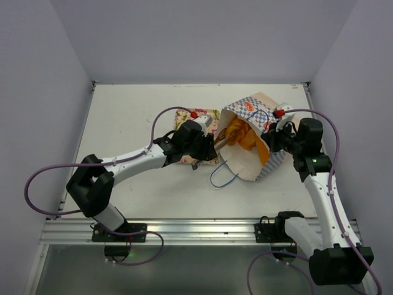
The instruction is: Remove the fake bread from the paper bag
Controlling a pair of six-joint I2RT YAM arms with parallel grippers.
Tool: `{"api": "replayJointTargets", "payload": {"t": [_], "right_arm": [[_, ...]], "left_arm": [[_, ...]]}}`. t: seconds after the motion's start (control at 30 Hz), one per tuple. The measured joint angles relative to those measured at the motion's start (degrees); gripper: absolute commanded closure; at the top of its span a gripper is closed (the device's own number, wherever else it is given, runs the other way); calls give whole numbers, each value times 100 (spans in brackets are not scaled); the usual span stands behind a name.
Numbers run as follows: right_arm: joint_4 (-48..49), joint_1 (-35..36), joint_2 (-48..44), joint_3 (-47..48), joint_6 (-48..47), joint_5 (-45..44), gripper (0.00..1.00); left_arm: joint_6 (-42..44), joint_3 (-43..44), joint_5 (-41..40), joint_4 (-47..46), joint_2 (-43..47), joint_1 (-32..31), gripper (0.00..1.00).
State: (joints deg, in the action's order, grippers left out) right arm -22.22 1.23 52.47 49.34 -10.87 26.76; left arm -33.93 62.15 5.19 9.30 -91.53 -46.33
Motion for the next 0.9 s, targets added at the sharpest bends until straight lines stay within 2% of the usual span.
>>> {"api": "replayJointTargets", "payload": {"t": [0.23,0.33,0.43,0.53,0.57,0.67,0.9], "right_arm": [[0,0,-13,-4,0,2,100],[2,0,-15,-4,0,2,100],[11,0,-15,-9,0,2,100],[33,0,-20,-11,0,-2,100],[39,0,-26,-11,0,-4,100],[42,-2,-48,-11,0,-22,100],[90,0,-48,-13,96,-238,100]], "left_arm": [[-2,153,35,-35,-212,0,51],[-2,247,39,-37,-330,0,55],[-7,337,52,-35,-422,4,62],[-35,363,72,-31,-439,9,79],[-37,367,85,-33,-439,17,88],[-39,369,109,-33,-439,17,100],[11,354,227,133,-197,20,100]]}}
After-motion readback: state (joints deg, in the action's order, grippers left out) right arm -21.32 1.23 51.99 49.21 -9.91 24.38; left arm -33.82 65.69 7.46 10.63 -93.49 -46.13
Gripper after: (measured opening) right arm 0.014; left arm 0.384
